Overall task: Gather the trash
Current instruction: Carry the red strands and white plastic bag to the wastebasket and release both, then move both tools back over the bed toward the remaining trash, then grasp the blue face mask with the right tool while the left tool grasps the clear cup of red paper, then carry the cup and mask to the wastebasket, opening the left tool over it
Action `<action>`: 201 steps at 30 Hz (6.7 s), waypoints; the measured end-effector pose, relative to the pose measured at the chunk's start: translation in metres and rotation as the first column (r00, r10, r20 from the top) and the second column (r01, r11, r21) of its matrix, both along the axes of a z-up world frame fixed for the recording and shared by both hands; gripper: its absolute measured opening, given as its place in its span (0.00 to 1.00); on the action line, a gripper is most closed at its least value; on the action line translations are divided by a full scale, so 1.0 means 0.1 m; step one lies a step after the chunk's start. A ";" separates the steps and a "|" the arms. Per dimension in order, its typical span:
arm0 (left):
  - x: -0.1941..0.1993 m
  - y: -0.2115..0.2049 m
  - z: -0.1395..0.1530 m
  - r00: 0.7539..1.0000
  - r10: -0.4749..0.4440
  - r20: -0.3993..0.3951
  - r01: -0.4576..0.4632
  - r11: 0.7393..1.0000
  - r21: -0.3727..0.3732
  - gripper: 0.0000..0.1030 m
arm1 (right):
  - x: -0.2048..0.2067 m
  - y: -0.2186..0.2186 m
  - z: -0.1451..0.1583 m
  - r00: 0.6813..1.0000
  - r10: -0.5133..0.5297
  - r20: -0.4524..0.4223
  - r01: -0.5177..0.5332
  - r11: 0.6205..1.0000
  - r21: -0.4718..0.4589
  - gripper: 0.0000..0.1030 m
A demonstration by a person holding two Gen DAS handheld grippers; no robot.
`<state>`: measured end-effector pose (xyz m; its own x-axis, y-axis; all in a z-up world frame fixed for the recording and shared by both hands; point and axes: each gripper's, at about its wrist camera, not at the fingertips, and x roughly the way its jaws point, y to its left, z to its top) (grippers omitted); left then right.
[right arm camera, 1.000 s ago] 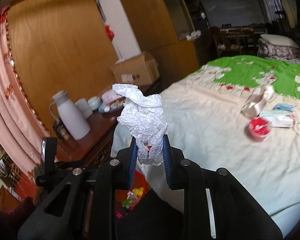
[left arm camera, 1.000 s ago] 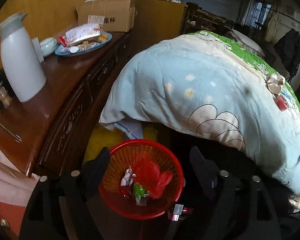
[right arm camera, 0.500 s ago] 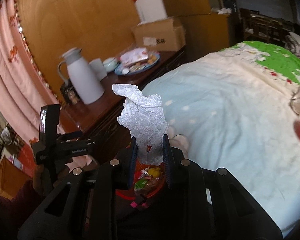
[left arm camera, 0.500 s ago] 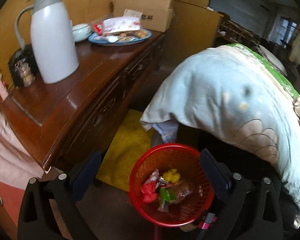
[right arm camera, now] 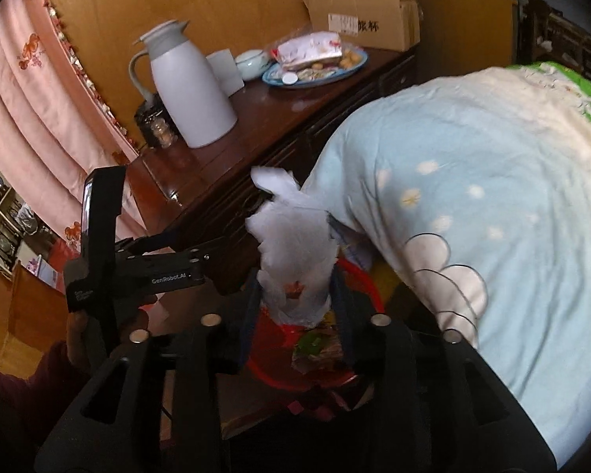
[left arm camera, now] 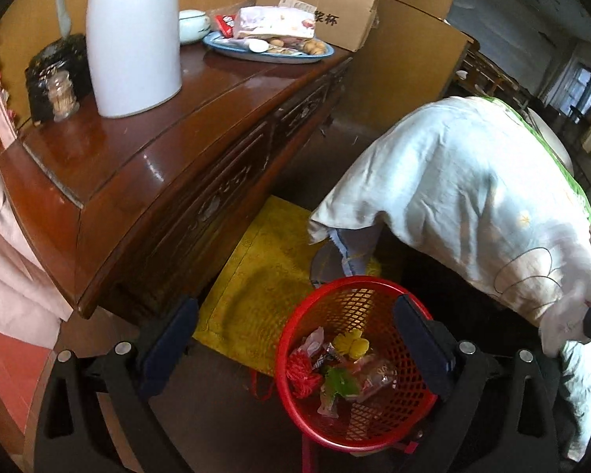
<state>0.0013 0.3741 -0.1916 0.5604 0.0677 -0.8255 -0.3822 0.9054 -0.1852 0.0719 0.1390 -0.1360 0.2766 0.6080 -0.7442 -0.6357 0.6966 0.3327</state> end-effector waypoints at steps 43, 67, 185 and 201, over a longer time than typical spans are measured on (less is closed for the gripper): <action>0.33 -2.37 1.07 0.895 -0.435 0.104 0.353 0.830 0.431 0.94 | -0.08 -2.52 0.52 0.852 -0.490 0.183 0.453 0.866 0.209 0.62; 1.42 -4.04 0.55 0.752 -0.659 -0.004 0.610 0.694 0.382 0.94 | 0.36 -4.23 -0.29 0.543 -0.826 0.151 0.827 0.557 0.072 0.62; 2.60 -4.17 0.31 0.792 -0.598 0.122 0.586 0.801 0.123 0.94 | 0.55 -4.49 -0.30 0.507 -0.860 0.060 0.822 0.504 0.265 0.26; 1.95 -4.13 0.84 0.715 -0.655 0.246 0.623 0.756 0.202 0.52 | 0.33 -4.37 0.09 0.524 -0.847 0.094 0.774 0.519 0.362 0.26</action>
<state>0.1961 -0.0391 -0.1080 0.7053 -0.3231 -0.6310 0.3498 0.9328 -0.0867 0.1054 -0.2982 -0.1267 0.8801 0.1686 -0.4439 0.0879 0.8608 0.5013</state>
